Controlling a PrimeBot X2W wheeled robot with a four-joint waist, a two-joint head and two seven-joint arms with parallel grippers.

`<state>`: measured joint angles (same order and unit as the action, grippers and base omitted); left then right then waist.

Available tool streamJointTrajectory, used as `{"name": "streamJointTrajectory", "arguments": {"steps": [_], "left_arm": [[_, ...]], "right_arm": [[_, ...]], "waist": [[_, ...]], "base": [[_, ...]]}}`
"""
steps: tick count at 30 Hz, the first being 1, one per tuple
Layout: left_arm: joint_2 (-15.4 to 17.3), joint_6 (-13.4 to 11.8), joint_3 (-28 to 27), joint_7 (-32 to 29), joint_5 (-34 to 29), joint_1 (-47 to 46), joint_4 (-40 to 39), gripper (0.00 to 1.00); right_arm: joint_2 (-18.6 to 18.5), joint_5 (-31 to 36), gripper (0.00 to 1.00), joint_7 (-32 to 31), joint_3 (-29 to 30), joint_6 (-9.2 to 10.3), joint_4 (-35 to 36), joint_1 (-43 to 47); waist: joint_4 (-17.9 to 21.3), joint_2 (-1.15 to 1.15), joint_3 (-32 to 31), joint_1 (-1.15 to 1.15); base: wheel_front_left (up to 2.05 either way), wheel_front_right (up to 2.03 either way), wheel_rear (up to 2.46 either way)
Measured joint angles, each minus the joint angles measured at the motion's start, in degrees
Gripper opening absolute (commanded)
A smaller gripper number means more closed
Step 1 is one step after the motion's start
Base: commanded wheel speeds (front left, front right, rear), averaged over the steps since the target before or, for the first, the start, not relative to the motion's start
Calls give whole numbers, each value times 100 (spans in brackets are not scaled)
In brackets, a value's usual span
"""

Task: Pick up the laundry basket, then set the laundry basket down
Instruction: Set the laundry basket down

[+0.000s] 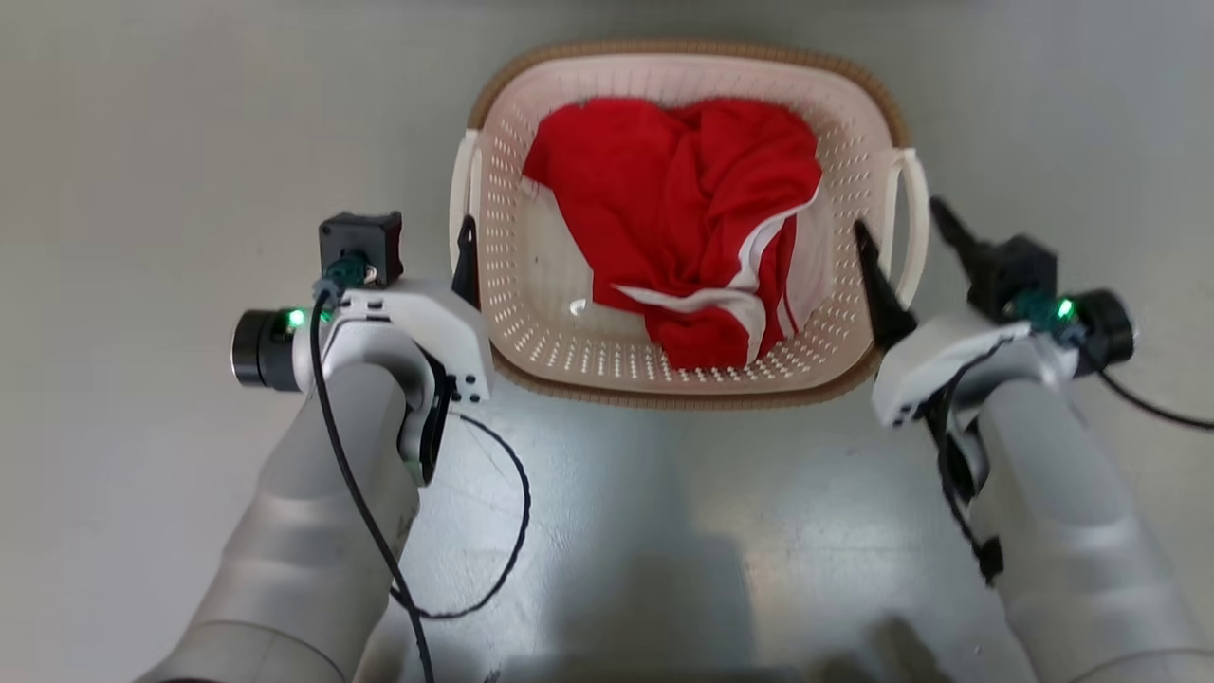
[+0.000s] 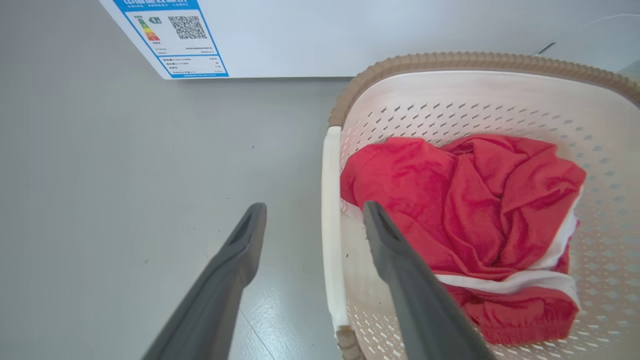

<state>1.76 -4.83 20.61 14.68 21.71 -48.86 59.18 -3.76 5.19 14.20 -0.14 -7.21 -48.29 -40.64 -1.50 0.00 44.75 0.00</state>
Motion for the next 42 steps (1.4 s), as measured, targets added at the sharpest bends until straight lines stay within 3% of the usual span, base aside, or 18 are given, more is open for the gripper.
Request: {"name": "streamJointTrajectory", "arguments": {"steps": [6,20,42], "left_arm": [[-8,283,-336,-3,226,442,-218,100],[1,255,-705,-3,243,1613,-1065,100],[29,291,-1568,-4,-63,4037,-2625,100]], "right_arm": [[15,-183,100,0,-196,0,131,273],[27,-171,100,0,-343,0,467,1044],[67,-168,100,0,-354,0,1816,3026]], "waist": [[5,0,-484,0],[9,0,-1845,0],[27,0,-4121,0]], "base": [[0,0,0],[0,0,0],[0,0,0]]}}
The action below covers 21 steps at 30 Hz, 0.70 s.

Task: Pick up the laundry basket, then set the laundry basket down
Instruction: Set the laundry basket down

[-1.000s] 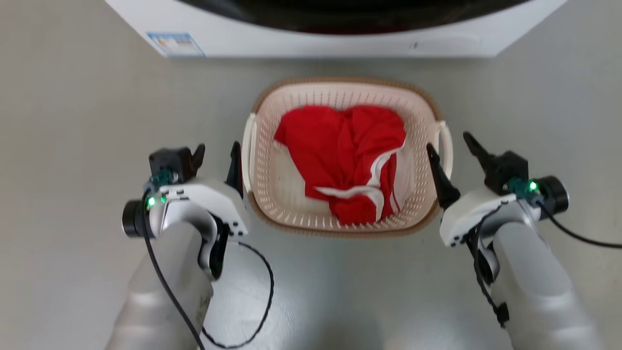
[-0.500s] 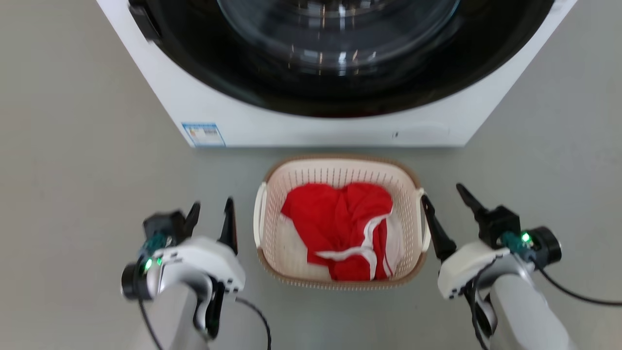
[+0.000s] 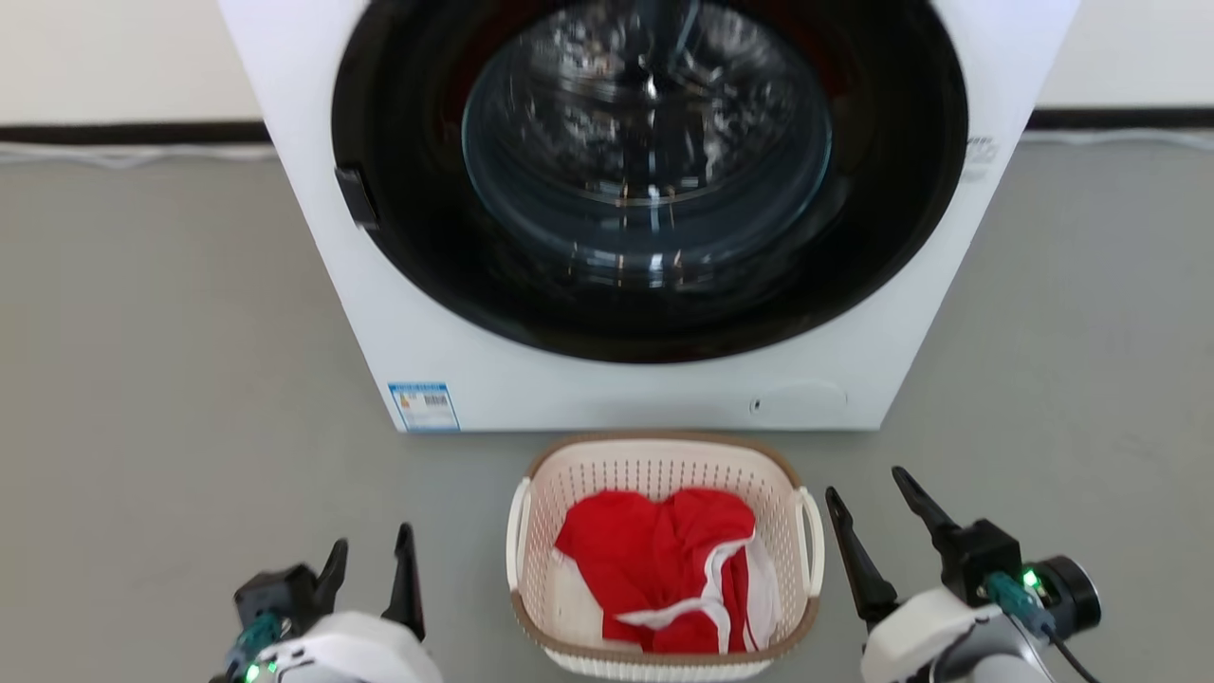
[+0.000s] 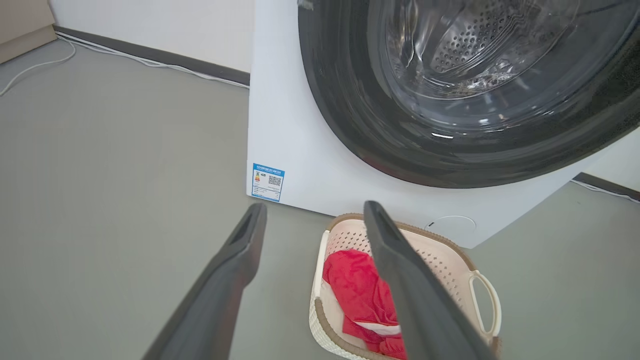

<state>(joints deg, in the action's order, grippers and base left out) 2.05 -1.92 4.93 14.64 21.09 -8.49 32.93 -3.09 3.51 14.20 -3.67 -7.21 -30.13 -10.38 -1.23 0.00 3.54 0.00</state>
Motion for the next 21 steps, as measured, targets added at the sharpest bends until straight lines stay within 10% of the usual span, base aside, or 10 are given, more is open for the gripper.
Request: {"name": "streamJointTrajectory", "arguments": {"steps": [19,20,21], "left_arm": [[24,33,-442,0,-154,972,-1012,100],[25,33,-444,0,-155,982,-1021,0],[16,34,-444,-1,-145,995,-972,0]], "right_arm": [[24,54,100,0,559,0,509,671],[26,54,0,0,561,0,503,672],[27,52,0,-7,557,0,461,689]], "waist": [[68,0,-600,0],[68,0,-605,0],[68,0,-606,0]], "base": [[0,0,0],[0,0,0],[0,0,0]]}}
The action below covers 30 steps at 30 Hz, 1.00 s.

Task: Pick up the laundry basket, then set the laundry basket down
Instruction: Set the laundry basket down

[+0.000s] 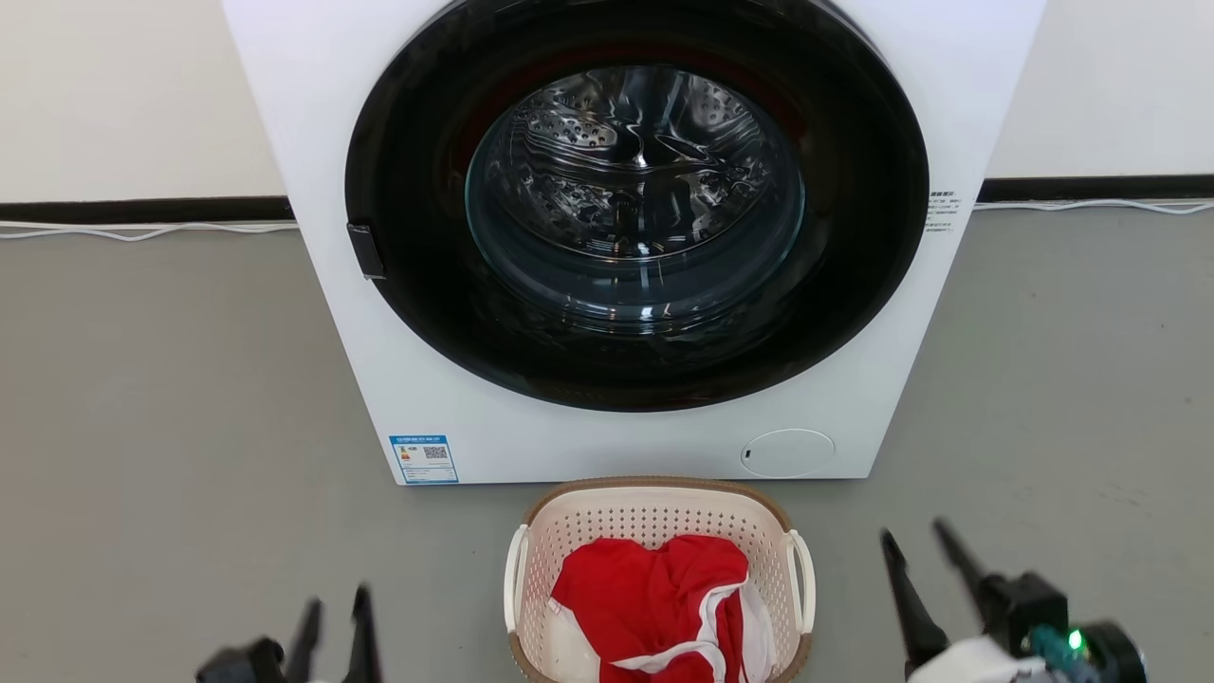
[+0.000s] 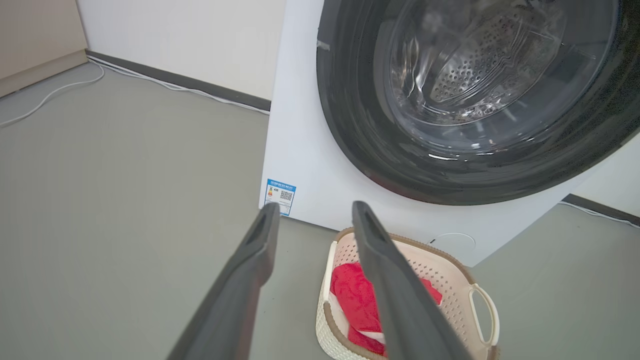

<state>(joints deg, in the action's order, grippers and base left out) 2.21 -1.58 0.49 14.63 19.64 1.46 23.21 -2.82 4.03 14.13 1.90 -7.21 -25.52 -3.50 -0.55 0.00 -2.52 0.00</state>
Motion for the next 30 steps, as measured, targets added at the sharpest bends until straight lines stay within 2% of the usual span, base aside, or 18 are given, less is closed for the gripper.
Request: {"name": "streamJointTrajectory", "arguments": {"steps": [7,30], "left_arm": [[-76,1,-2,-53,79,300,425,0],[-70,138,-73,-412,1429,261,209,0]], "right_arm": [[34,-85,0,-59,-7,0,-417,382],[36,-1912,0,-411,93,1,-145,360]], "waist": [[-1,0,1,0],[11,0,55,1]], "base": [[0,0,0],[0,0,0]]}}
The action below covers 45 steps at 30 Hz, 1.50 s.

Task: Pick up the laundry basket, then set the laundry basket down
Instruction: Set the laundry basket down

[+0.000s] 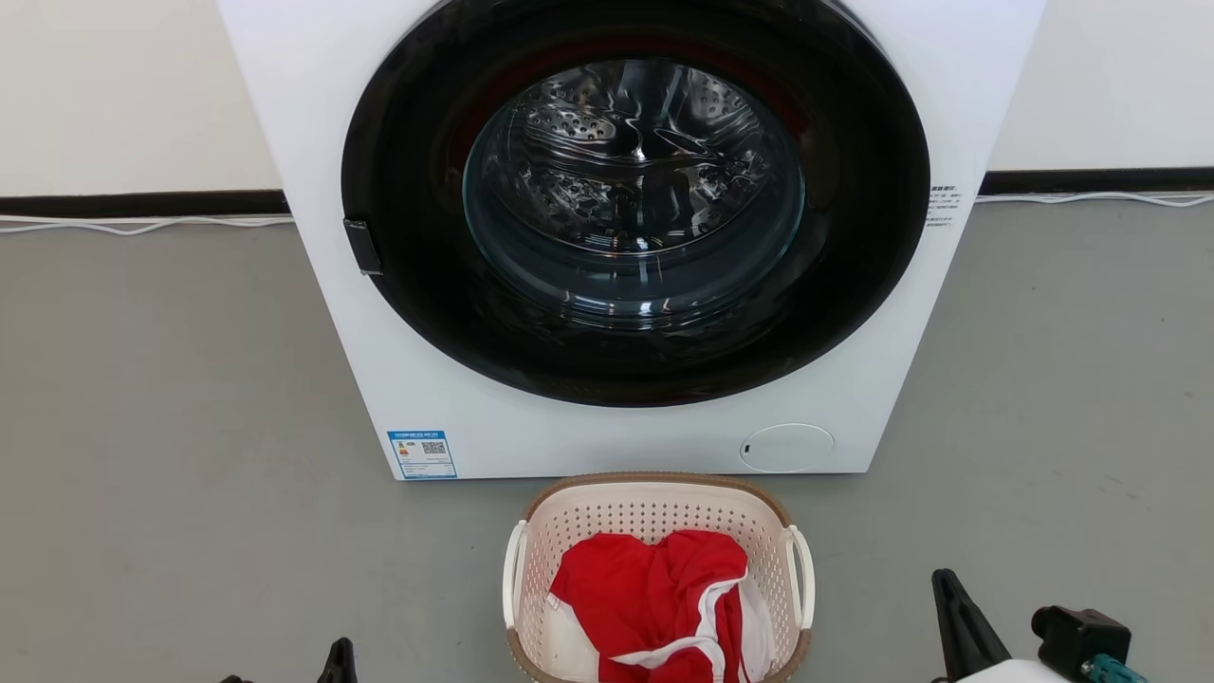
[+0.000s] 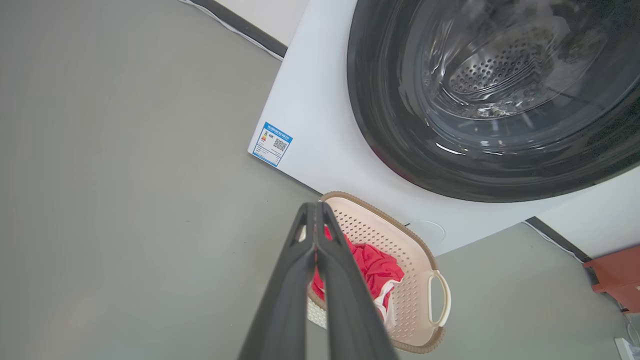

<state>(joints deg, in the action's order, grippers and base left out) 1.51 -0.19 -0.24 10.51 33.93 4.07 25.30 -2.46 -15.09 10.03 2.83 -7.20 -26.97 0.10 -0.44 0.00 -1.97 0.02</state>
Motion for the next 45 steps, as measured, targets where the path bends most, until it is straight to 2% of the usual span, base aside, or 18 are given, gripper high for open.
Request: {"name": "streamJointTrajectory", "arguments": {"steps": [45], "left_arm": [[26,302,-198,-753,2510,-268,-405,0]], "right_arm": [[3,-3343,0,-708,219,12,467,-146]], "waist": [[19,0,95,-1]], "base": [[0,0,0]]}}
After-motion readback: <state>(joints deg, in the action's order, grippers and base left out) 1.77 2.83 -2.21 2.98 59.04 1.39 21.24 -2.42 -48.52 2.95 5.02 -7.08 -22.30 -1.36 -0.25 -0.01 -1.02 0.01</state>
